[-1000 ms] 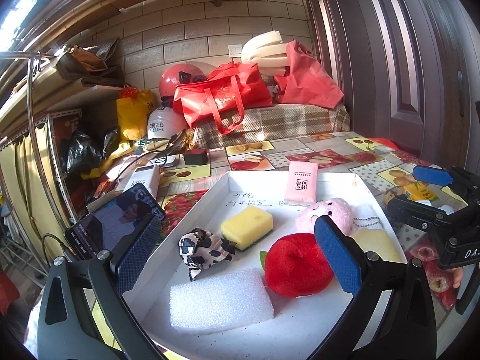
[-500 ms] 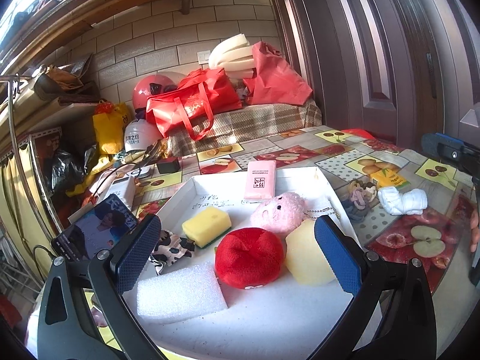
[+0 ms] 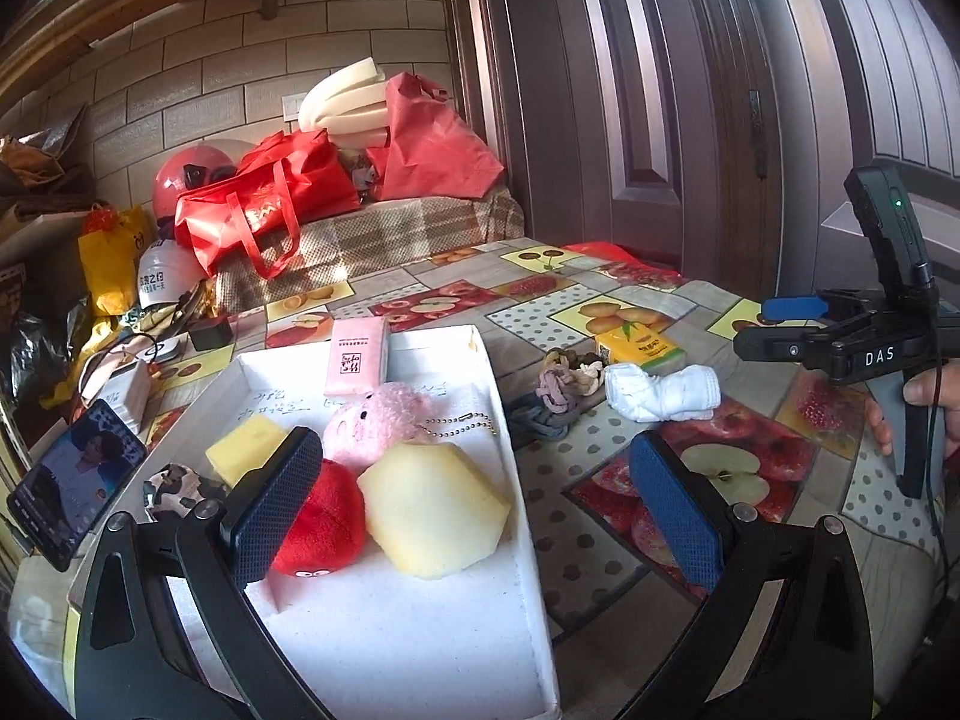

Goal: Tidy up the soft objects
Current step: 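Move the right gripper over the white glove on the table, then grasp the white glove with the right gripper while the left moves toward the rope toys, then grasp the purple-and-blue rope toy with the left gripper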

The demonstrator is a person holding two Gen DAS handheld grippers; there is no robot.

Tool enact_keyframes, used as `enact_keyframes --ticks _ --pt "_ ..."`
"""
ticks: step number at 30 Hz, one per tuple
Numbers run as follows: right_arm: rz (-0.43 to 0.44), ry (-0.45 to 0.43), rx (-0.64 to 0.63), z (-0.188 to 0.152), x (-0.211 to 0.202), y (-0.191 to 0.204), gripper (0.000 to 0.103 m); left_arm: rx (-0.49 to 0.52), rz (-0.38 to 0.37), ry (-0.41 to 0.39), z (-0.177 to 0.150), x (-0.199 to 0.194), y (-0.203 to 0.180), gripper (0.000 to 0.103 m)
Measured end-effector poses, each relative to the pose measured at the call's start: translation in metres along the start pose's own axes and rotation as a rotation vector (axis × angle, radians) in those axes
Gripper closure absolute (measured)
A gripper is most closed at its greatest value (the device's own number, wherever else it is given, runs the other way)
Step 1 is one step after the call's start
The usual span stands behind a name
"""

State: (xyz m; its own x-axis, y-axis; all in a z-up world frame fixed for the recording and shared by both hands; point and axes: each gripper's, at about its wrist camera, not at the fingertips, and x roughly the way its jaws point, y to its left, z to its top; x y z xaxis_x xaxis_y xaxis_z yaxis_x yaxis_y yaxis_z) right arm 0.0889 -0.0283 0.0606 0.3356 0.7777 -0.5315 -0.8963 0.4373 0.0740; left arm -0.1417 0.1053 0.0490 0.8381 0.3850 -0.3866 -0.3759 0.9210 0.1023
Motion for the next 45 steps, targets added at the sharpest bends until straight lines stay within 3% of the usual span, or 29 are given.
enact_keyframes --ticks 2,7,9,13,14,15,16,20,25,29,33,35,45 --pt "0.023 0.046 -0.065 0.000 0.014 0.013 0.000 0.020 -0.002 0.012 0.001 0.003 -0.006 0.000" --pt "0.066 0.057 -0.210 0.007 0.038 0.043 0.008 0.031 0.002 0.018 0.001 0.003 -0.011 0.000" --pt "0.080 0.115 -0.255 0.007 0.053 0.053 0.024 0.025 0.006 0.021 0.001 0.003 -0.009 0.000" --pt "0.057 0.225 -0.258 0.004 0.074 0.052 0.036 0.020 0.007 0.023 0.001 0.004 -0.010 0.000" --pt "0.055 0.237 -0.245 0.004 0.075 0.048 0.045 0.021 0.004 0.024 0.002 0.004 -0.011 0.000" --pt "0.051 0.257 -0.240 0.001 0.076 0.044 0.062 0.022 -0.001 0.026 0.002 0.005 -0.012 0.000" --pt "0.048 0.287 -0.237 -0.002 0.077 0.039 0.069 0.023 -0.005 0.028 0.002 0.006 -0.014 0.000" --pt "0.027 0.296 -0.228 -0.014 0.053 0.020 0.070 0.014 -0.041 0.047 0.007 0.014 -0.026 0.000" --pt "-0.049 0.260 -0.117 -0.017 0.018 -0.027 0.070 -0.039 -0.124 0.087 0.018 0.037 -0.044 0.000" --pt "-0.070 0.225 0.015 -0.013 0.008 -0.058 0.070 -0.106 -0.204 0.159 0.028 0.071 -0.057 0.000" --pt "-0.056 0.208 0.010 -0.012 0.009 -0.055 0.070 -0.206 -0.261 0.251 0.029 0.099 -0.056 0.001" --pt "-0.042 0.209 0.005 -0.011 0.013 -0.052 0.070 -0.253 -0.258 0.297 0.026 0.109 -0.050 0.001" --pt "-0.021 0.196 0.018 -0.010 0.016 -0.053 0.070 -0.235 -0.163 0.287 0.033 0.124 -0.040 0.001"
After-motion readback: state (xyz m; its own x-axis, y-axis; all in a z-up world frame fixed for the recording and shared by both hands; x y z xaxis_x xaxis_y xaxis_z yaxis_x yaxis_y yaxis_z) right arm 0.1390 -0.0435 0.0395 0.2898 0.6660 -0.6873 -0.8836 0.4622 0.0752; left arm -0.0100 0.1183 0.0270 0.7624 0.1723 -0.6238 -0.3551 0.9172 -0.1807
